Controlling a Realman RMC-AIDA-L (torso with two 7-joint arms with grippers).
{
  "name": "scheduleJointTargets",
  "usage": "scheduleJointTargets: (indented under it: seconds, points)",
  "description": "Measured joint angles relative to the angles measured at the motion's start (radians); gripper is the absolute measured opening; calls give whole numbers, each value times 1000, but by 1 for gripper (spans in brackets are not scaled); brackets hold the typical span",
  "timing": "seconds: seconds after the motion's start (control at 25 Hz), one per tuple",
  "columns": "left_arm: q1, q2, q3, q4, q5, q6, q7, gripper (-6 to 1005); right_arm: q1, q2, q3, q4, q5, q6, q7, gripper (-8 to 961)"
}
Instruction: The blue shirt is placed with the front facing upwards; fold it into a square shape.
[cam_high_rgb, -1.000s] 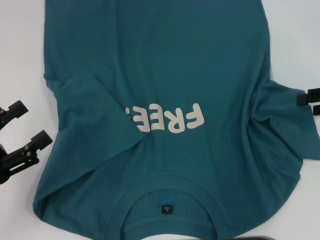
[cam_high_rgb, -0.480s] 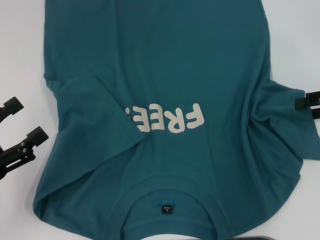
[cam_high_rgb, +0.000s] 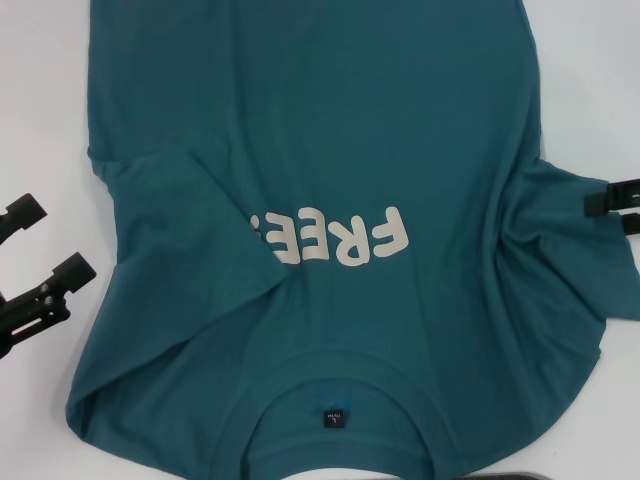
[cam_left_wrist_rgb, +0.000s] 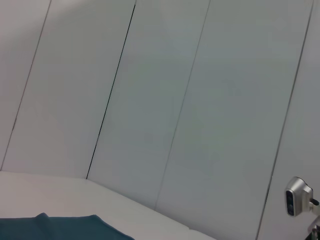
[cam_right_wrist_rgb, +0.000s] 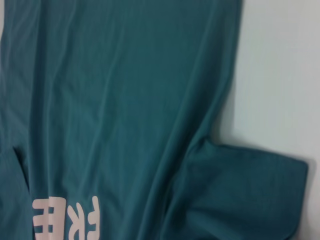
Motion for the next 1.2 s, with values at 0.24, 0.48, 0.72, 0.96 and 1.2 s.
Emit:
scheduleJointTargets:
  seconds: [0.24, 0.48, 0.72, 0.96, 1.2]
  points:
    - [2, -3, 0, 0, 0, 0, 6, 951, 18, 0, 0, 26, 3, 1, -5, 804]
    - [4, -3, 0, 0, 0, 0, 7, 951, 26, 0, -6, 37, 1, 6, -3, 804]
    - [5, -3, 0, 0, -3, 1, 7, 952, 20, 0, -9, 38, 0, 20, -2, 795]
    - [5, -3, 0, 0, -7, 1, 7, 952, 19, 5, -6, 41, 3, 27, -12, 750]
    - [7, -4, 0, 0, -8, 5, 7, 951, 27, 13, -5, 41, 6, 32, -51, 705]
